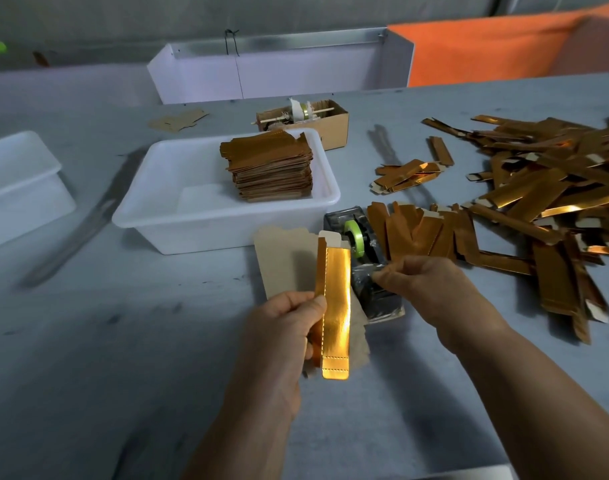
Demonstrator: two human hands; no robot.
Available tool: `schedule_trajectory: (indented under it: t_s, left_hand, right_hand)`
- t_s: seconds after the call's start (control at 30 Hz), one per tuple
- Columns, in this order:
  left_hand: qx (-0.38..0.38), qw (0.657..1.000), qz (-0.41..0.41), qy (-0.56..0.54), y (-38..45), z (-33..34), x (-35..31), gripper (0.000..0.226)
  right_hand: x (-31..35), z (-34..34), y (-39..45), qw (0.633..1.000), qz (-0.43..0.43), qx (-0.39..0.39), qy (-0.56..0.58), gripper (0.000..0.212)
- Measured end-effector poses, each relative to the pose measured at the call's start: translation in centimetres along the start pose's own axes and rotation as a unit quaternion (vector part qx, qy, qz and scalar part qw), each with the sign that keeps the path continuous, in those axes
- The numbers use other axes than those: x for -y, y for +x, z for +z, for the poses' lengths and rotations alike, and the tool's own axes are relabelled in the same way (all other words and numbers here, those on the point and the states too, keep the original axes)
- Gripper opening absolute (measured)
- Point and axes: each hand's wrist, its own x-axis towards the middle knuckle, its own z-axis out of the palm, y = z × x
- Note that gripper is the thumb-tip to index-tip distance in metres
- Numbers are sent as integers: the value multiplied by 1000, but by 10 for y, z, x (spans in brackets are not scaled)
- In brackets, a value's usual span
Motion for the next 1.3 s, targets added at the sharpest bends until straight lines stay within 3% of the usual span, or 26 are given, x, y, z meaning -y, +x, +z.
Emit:
schedule_trajectory:
  t_s: [0.3,0.4,0.5,0.67,0.83,1.07,1.3]
  left_hand:
    - [22,999,-14,-29,-3,-1,-8,5]
    - [32,999,-17,-41,-7,6,-9,6]
    - [65,996,-24,-54,-10,14,-11,6]
    - [83,994,-30,-58,-7,18,-10,10]
    - [91,991,-48,-81,-3,14,-9,16]
    - [91,996,8,-3,1,24,-14,10]
    - [97,993,33,65,6,37,-14,13]
  right_hand:
    - [4,7,0,999,11,-28,-14,16]
    - [5,7,2,999,-16,-32,-37,15]
    - [1,13,1,989,-69,-97,-90,17]
    - [-2,13,-8,986,-90,-137,40,20]
    - [-16,14,-16,983,-79,-136,-96,20]
    - [-23,21,-21,974,-99,-170,-112,15]
    - [-32,31,-25,971,-124,-196,-59,12]
